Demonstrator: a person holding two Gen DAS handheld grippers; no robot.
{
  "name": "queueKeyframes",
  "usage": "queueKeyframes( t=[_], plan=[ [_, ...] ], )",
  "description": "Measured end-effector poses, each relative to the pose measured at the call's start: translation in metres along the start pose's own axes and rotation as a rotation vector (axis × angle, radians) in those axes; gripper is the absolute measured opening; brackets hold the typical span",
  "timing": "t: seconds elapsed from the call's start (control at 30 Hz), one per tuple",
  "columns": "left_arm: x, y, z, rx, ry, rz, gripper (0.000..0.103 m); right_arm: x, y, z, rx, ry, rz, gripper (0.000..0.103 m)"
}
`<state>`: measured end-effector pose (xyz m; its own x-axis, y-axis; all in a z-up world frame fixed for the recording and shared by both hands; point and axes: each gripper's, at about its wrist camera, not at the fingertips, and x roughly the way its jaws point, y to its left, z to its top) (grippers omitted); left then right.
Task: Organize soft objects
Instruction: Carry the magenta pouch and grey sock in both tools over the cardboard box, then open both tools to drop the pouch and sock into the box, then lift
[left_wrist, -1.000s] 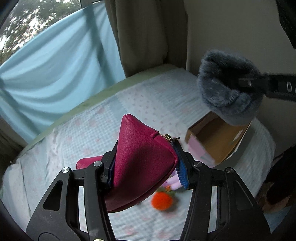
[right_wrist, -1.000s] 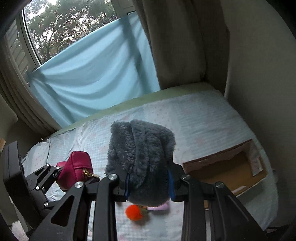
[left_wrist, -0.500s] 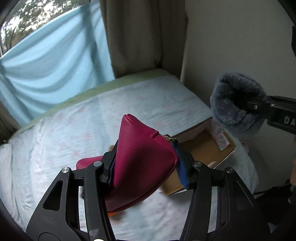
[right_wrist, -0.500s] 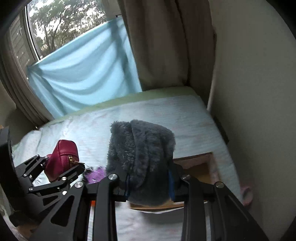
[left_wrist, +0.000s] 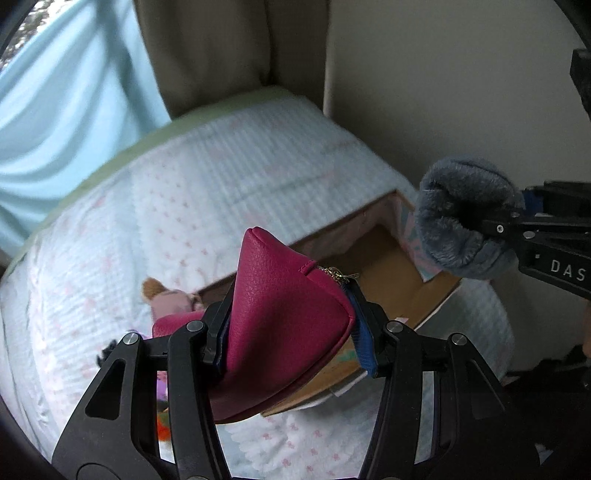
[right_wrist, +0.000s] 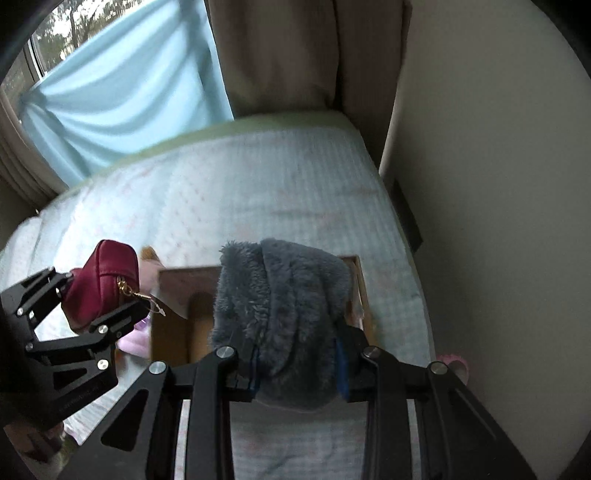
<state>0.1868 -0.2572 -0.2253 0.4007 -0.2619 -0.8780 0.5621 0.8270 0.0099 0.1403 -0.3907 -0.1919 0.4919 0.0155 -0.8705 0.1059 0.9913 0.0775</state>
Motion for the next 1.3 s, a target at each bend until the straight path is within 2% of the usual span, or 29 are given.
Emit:
queueKeyframes(
  t=[0.3, 0.47, 0.63, 0.8, 0.83, 0.87, 0.9, 0.93, 0.97, 1.0, 1.1, 1.3],
  plan=[
    [0.098, -0.013, -0.006, 0.074, 0.155, -0.032, 0.048, 0.088, -0.025, -0.007, -0.03, 0.144, -0.012, 0.028],
    [0.152, -0.024, -0.01, 0.127, 0.285, -0.062, 0.048, 0.136, -0.035, -0.013, -0.024, 0.21, 0.001, 0.028],
    [0.178, -0.037, -0.016, 0.167, 0.335, -0.061, 0.048, 0.18, -0.038, -0.019, 0.007, 0.295, 0.014, 0.029],
    [0.178, -0.039, -0.012, 0.182, 0.34, -0.057, 0.048, 0.202, -0.042, -0.022, 0.026, 0.334, 0.028, 0.029],
    [0.175, -0.038, -0.011, 0.193, 0.33, -0.045, 0.05, 0.203, -0.041, -0.02, 0.024, 0.336, 0.033, 0.032],
    [0.173, -0.039, -0.011, 0.206, 0.317, -0.028, 0.052, 0.204, -0.041, -0.019, 0.02, 0.339, 0.037, 0.04],
    [0.169, -0.041, -0.012, 0.222, 0.302, -0.005, 0.065, 0.205, -0.04, -0.018, 0.015, 0.343, 0.034, 0.047],
    [0.166, -0.042, -0.012, 0.244, 0.294, 0.024, 0.096, 0.208, -0.039, -0.018, 0.008, 0.347, 0.029, 0.067],
    [0.163, -0.042, -0.012, 0.257, 0.285, 0.038, 0.102, 0.209, -0.039, -0.018, 0.002, 0.352, 0.029, 0.095],
    [0.158, -0.042, -0.013, 0.271, 0.266, 0.045, 0.103, 0.21, -0.039, -0.019, 0.003, 0.353, 0.037, 0.101],
    [0.157, -0.044, -0.013, 0.301, 0.274, 0.049, 0.103, 0.211, -0.04, -0.023, 0.025, 0.347, 0.106, 0.103],
    [0.152, -0.038, -0.014, 0.297, 0.275, 0.044, 0.103, 0.209, -0.031, -0.029, -0.007, 0.337, 0.093, 0.103]
  ],
)
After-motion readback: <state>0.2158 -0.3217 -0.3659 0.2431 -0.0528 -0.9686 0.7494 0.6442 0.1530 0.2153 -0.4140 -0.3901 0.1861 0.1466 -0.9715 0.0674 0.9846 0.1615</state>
